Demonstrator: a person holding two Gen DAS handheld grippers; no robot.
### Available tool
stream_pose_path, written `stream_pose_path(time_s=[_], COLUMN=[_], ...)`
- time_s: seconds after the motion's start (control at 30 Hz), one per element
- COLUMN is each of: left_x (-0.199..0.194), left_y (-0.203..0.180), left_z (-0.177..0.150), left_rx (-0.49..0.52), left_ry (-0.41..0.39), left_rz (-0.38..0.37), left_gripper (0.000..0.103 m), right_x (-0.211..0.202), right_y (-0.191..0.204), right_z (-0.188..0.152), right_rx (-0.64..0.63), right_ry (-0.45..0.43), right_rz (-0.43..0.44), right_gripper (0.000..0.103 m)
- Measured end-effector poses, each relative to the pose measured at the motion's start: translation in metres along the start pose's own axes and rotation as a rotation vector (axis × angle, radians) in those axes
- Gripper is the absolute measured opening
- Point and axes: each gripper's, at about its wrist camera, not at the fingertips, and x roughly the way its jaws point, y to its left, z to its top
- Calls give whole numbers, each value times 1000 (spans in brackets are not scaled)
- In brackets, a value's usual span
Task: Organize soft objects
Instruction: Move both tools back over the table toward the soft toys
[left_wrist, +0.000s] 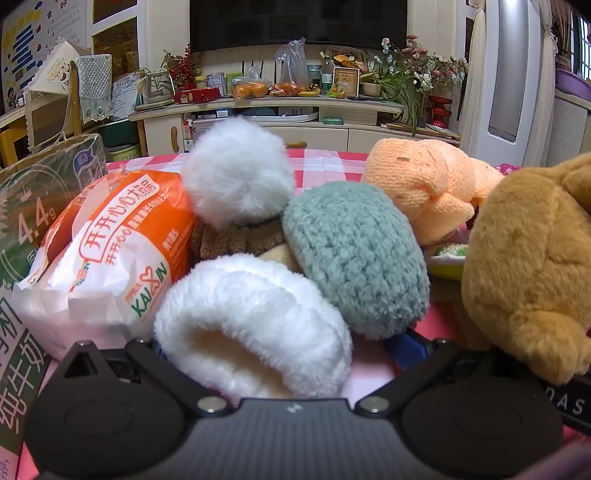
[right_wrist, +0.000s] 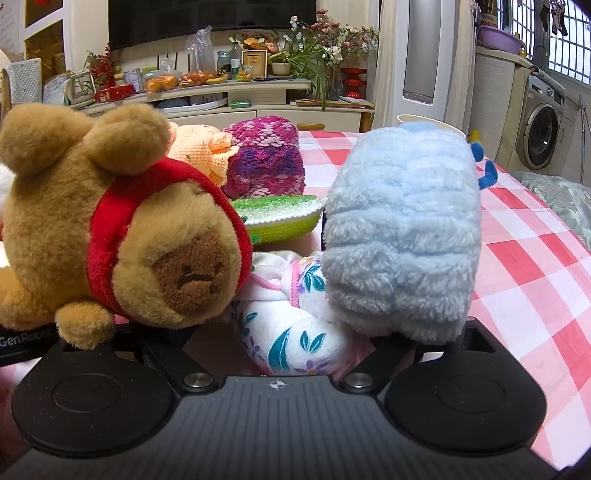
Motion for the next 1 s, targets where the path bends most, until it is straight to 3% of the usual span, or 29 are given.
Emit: stream_pose_path(time_s=[0.53,1.0], left_x=[-43,-92], left_y=[32,50], left_z=[-37,-43], left_rx=[-9,-5], left_ry=[18,-45], left_rz=[4,-10], left_gripper=[102,102], right_x=[-15,-26], right_y=[4,3], right_z=[-10,-21], right_rx=[-81,-116], right_ry=[8,-20], right_rz=[67,65], right_gripper=[103,103])
